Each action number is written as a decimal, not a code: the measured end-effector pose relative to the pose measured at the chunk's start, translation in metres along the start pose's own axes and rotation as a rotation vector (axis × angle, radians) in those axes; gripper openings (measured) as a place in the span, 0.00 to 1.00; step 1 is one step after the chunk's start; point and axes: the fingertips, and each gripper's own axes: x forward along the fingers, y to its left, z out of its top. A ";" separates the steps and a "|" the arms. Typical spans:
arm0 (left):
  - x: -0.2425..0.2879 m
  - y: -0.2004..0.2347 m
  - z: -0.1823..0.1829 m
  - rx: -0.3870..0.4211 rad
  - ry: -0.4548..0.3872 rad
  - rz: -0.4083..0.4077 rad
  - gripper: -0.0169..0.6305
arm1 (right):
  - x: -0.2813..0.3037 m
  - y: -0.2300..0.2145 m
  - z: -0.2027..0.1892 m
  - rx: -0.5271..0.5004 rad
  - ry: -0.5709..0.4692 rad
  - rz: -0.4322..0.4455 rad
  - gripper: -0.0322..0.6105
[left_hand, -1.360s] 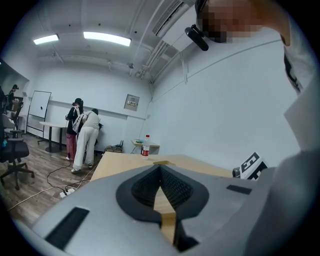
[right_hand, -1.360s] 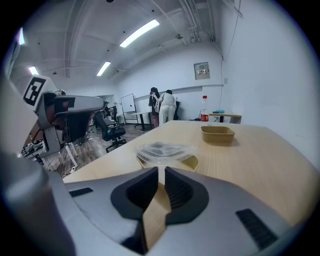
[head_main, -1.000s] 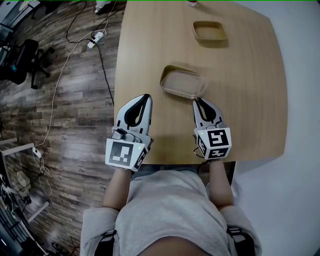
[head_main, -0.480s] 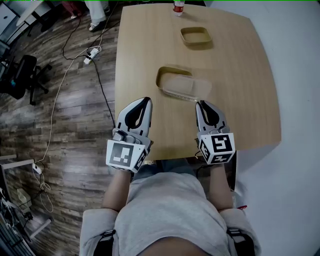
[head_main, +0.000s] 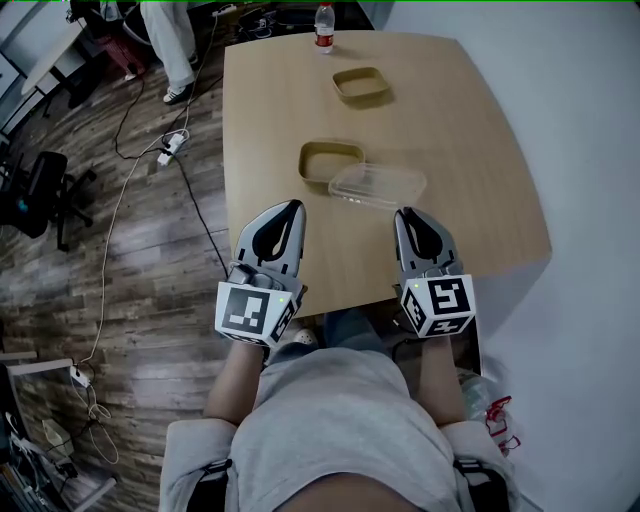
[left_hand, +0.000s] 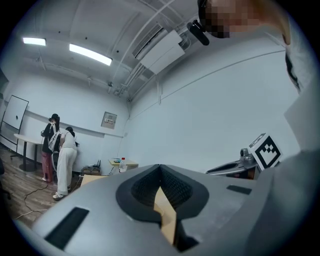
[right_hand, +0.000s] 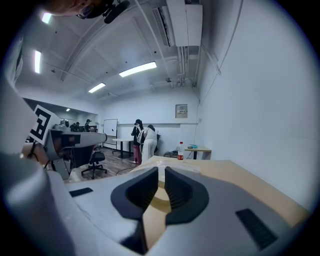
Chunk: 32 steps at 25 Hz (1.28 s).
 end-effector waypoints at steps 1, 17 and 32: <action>-0.003 -0.003 0.002 0.004 -0.004 -0.009 0.05 | -0.006 0.001 0.002 0.000 -0.008 -0.009 0.13; -0.042 -0.040 0.022 0.037 -0.047 -0.111 0.05 | -0.084 0.022 0.020 -0.002 -0.106 -0.109 0.13; -0.052 -0.042 0.034 0.056 -0.070 -0.124 0.05 | -0.095 0.031 0.033 -0.001 -0.158 -0.132 0.13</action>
